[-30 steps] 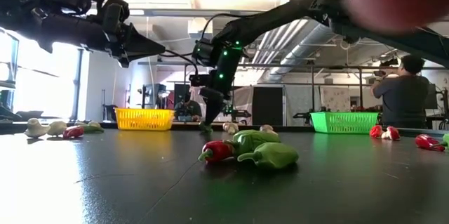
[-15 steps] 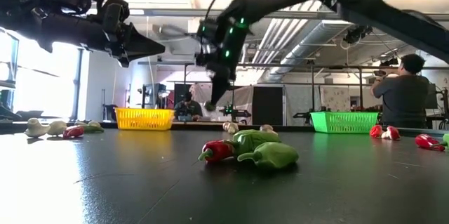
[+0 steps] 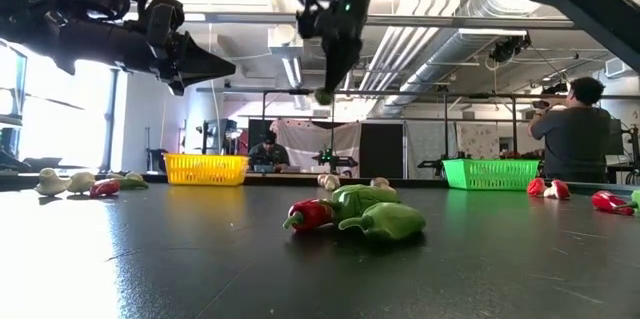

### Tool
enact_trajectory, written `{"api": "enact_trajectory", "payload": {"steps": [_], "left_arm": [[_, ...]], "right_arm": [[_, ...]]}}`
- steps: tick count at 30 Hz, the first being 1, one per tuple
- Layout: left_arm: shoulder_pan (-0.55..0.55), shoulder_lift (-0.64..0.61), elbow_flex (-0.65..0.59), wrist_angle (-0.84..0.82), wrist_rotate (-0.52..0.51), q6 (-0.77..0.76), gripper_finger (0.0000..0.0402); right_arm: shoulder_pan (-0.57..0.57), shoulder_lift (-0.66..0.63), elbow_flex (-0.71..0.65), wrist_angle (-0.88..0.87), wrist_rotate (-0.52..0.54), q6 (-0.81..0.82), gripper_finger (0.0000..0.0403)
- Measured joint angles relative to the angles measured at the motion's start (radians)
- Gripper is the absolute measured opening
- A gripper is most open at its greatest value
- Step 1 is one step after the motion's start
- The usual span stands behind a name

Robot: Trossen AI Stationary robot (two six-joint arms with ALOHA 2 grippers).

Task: Sort produce into baskets
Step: Put the green bell pepper into the blue bin

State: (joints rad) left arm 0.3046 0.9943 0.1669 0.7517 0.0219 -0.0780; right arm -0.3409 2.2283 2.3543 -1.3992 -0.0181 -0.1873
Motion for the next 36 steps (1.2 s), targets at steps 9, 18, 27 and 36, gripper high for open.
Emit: {"api": "enact_trajectory", "payload": {"steps": [9,18,27,36], "left_arm": [[0.000,0.000,0.000,0.001,0.000,0.001,0.0000],[0.000,0.000,0.000,-0.003,0.000,0.001,0.0000],[-0.002,0.000,0.000,-0.002,0.001,0.002,0.0000],[-0.002,0.000,0.000,0.001,0.000,0.001,0.0000]], "right_arm": [[0.137,-0.064,0.000,-0.151,-0.001,0.144,0.0000],[0.258,-0.165,-0.138,-0.170,-0.039,0.256,0.0000],[0.426,-0.550,-0.735,0.068,-0.043,0.615,0.0000],[0.817,-0.948,-1.252,0.441,-0.011,1.330,0.0000]]}}
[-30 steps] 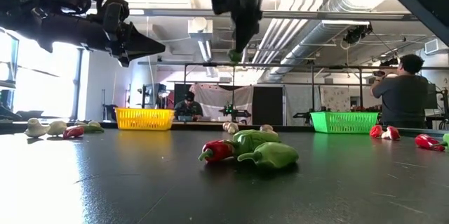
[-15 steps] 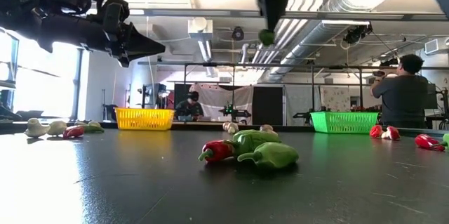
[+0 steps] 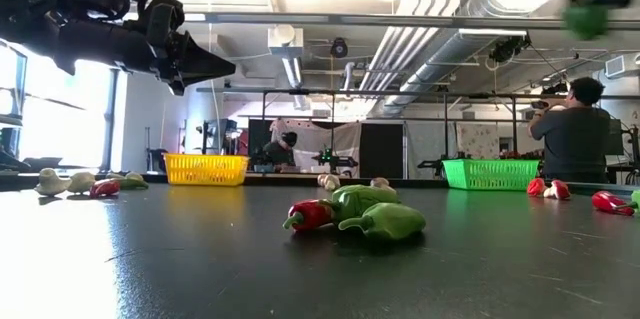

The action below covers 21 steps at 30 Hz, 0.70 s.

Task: Sort produce into baskets
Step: Put the green bell pepper into the blue bin

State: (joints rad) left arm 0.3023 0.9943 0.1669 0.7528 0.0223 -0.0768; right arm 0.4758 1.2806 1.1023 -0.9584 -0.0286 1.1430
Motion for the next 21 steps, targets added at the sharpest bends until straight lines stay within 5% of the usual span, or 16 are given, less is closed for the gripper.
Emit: {"api": "enact_trajectory", "payload": {"steps": [7,13,21], "left_arm": [[0.000,0.000,0.000,0.000,0.000,-0.007,0.0000],[0.000,0.000,0.000,0.000,0.000,-0.008,0.0000],[0.000,0.000,0.000,0.000,0.000,-0.007,0.0000]], "right_arm": [[0.260,-0.065,-0.181,0.154,0.011,0.431,0.0000],[0.399,-0.065,-0.276,0.234,-0.082,0.700,0.0000],[0.493,-0.065,-0.316,0.201,-0.103,0.866,0.0000]]}}
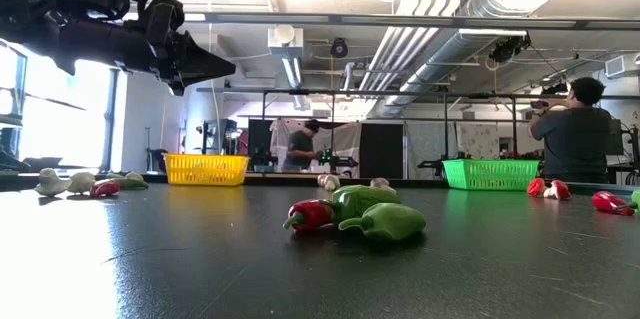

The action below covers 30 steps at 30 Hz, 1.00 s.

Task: Sort produce into baskets
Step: Put the green bell pepper into the blue bin, then put the brown mushroom into the yellow bin

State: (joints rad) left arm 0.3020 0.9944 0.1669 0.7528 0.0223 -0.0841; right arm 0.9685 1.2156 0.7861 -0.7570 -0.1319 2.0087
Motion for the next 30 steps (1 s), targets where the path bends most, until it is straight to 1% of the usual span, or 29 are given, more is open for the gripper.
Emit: {"api": "enact_trajectory", "payload": {"steps": [7,11,16,19,24,26,28,30], "left_arm": [[0.000,0.000,0.000,0.000,0.000,0.000,0.0000],[0.000,0.000,0.000,0.000,0.000,0.000,0.0000],[0.000,0.000,0.000,-0.001,-0.002,0.003,0.0000],[0.000,0.000,0.000,-0.001,-0.003,0.009,0.0000],[0.000,0.000,0.000,-0.001,-0.004,0.010,0.0000],[0.000,0.000,0.000,-0.001,-0.005,0.010,0.0000],[0.000,0.000,0.000,-0.001,-0.005,0.010,0.0000],[0.000,0.000,0.000,-0.001,-0.007,0.010,0.0000]], "right_arm": [[0.011,0.000,-0.055,0.003,-0.089,0.000,0.0000],[0.010,0.000,-0.055,0.009,-0.090,-0.035,0.0000],[0.010,0.000,-0.055,0.018,-0.090,-0.035,0.0002],[0.010,0.000,-0.055,0.021,-0.103,-0.035,0.0023],[0.010,0.000,-0.055,0.021,-0.135,-0.027,0.0087],[0.007,0.000,-0.055,0.021,-0.174,-0.021,0.0109],[-0.001,0.000,-0.055,0.030,-0.232,-0.003,0.0118],[-0.007,0.000,-0.055,0.042,-0.274,-0.012,0.0113]]}}
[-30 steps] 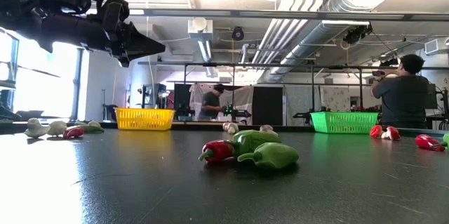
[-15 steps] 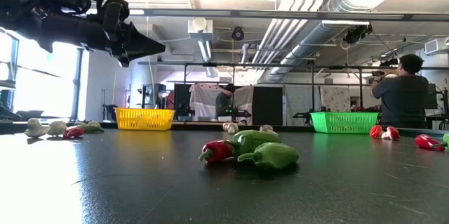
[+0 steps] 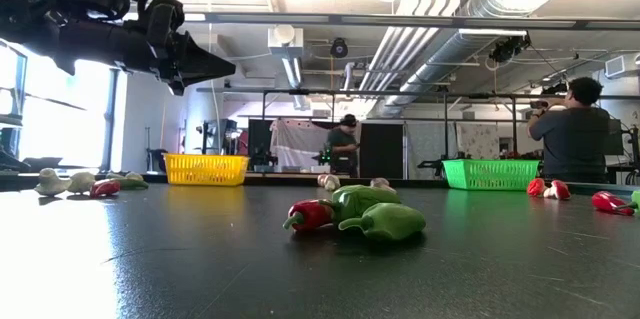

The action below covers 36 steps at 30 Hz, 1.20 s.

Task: Sort produce into baskets
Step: Put the brown mushroom into the yellow bin

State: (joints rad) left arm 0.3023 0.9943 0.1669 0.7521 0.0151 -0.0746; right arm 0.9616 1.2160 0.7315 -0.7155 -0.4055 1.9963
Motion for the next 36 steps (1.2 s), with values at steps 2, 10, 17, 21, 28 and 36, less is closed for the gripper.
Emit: {"api": "enact_trajectory", "payload": {"steps": [2,10,17,21,28,36], "left_arm": [[0.000,0.000,0.000,0.000,-0.001,0.000,0.0000],[0.000,0.000,0.000,0.000,-0.001,0.000,0.0000],[0.000,0.000,0.000,0.000,-0.001,0.000,0.0000],[0.000,0.000,0.000,0.000,-0.002,0.000,0.0000],[0.006,0.000,0.000,-0.008,-0.086,-0.004,0.0000],[0.035,0.000,0.041,-0.144,0.009,-0.028,0.0000]], "right_arm": [[-0.008,-0.001,0.000,-0.001,-0.022,-0.030,0.0093],[-0.084,-0.079,0.000,-0.014,0.039,-0.099,0.0014],[-0.161,-0.113,0.000,-0.099,0.189,-0.336,0.0004],[-0.232,-0.113,0.000,-0.090,0.318,-0.547,0.0001],[-0.393,-0.101,0.000,-0.019,0.532,-0.917,0.0000],[-0.589,-0.048,-0.116,0.467,0.596,-1.370,0.0000]]}}
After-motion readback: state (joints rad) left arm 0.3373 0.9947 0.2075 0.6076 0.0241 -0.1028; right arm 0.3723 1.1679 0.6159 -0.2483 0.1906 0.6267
